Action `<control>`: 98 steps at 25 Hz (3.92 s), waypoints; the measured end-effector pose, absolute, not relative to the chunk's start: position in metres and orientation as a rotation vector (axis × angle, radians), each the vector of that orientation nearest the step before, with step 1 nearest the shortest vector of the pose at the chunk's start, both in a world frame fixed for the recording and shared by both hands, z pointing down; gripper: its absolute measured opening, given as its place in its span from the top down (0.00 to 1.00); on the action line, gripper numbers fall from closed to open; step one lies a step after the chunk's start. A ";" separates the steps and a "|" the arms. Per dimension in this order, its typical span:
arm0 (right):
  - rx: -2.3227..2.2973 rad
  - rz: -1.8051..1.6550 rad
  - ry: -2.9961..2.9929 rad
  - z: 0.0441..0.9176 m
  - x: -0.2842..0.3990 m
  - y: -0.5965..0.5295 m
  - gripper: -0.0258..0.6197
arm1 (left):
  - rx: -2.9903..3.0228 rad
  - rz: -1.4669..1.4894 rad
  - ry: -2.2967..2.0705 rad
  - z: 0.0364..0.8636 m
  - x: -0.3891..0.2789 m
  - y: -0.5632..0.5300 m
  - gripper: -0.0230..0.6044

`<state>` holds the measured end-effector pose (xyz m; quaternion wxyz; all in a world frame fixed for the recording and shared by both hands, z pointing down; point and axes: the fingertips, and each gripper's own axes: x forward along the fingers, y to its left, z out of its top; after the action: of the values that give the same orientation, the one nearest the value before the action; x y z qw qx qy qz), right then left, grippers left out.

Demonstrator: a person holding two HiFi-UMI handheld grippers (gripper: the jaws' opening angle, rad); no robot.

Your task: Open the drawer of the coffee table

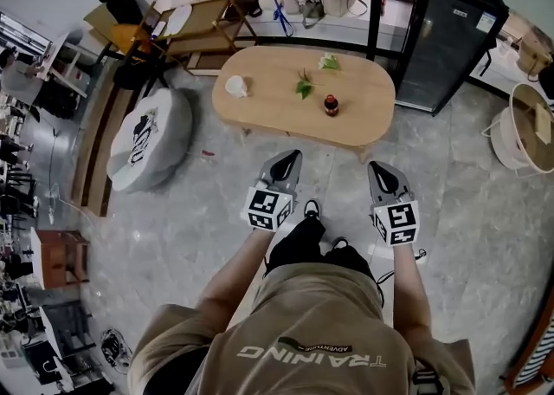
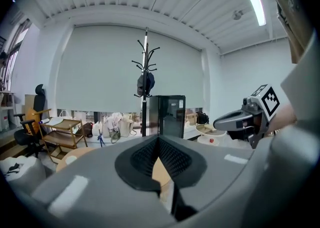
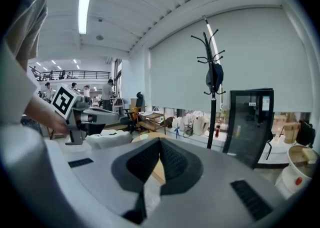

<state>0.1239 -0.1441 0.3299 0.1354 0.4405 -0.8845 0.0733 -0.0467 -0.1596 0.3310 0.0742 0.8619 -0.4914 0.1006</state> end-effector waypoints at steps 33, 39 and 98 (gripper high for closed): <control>1.294 0.096 -2.700 0.734 0.056 -0.301 0.95 | 2.664 0.432 -1.461 0.778 -0.106 -0.311 0.95; 1.247 0.102 -2.818 0.794 0.043 -0.288 0.95 | 2.569 0.324 -1.517 0.870 -0.117 -0.313 0.95; 0.985 0.050 -2.908 0.804 0.026 -0.233 0.95 | 1.907 -1.306 -0.422 0.935 -0.119 -0.316 0.59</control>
<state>0.0256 -0.2327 0.8043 0.0354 0.3206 -0.9464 0.0161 -0.1192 -0.3162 0.9346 0.3859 0.7489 -0.1655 -0.5127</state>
